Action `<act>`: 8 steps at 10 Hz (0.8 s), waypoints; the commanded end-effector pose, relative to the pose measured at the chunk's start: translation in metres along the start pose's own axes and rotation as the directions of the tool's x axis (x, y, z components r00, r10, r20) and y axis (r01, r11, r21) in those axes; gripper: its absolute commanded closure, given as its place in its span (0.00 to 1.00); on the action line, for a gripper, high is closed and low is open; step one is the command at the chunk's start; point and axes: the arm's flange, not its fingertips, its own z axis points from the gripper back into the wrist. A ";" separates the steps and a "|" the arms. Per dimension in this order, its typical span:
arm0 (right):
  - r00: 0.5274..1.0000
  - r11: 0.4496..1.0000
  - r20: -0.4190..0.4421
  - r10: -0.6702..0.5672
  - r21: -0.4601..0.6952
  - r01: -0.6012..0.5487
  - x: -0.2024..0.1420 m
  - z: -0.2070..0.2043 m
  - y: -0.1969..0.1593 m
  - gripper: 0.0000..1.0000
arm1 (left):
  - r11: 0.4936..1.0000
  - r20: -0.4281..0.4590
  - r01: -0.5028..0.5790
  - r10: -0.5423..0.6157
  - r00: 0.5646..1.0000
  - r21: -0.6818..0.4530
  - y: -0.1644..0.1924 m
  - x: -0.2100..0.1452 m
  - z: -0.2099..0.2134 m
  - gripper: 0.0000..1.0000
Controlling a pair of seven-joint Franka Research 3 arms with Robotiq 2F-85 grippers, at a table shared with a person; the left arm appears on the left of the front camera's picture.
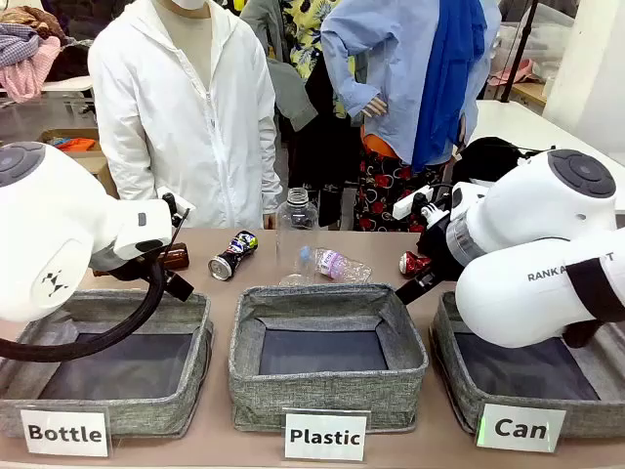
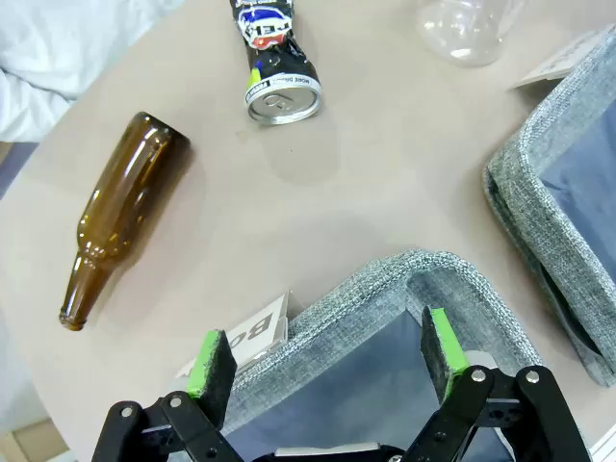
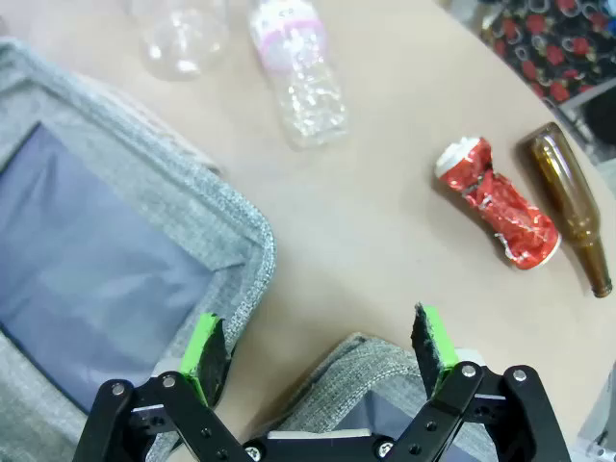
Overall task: Sort the can waste into the basket.
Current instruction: Pick up the can waste from the table and place it in the right Fabric basket.
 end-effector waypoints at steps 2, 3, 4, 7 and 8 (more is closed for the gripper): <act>1.000 1.000 0.000 0.000 0.000 0.000 0.000 0.000 0.000 0.00 | 1.000 0.000 0.000 0.000 1.000 0.000 0.000 0.000 0.000 0.00; 1.000 1.000 0.000 0.000 0.000 0.000 0.000 0.000 0.000 0.00 | 1.000 0.000 0.000 0.000 1.000 0.000 0.000 0.000 0.000 0.00; 1.000 1.000 0.000 0.000 0.000 0.000 0.000 0.000 0.000 0.00 | 1.000 0.000 0.000 0.000 1.000 0.000 0.000 0.000 0.000 0.00; 1.000 1.000 0.000 0.000 0.000 0.000 0.000 0.000 0.000 0.00 | 1.000 0.000 0.000 0.000 1.000 0.000 0.000 0.000 0.000 0.00; 1.000 1.000 0.000 0.000 0.000 0.000 0.000 0.000 0.000 0.00 | 1.000 0.000 0.000 0.000 1.000 0.000 0.000 0.000 0.000 0.00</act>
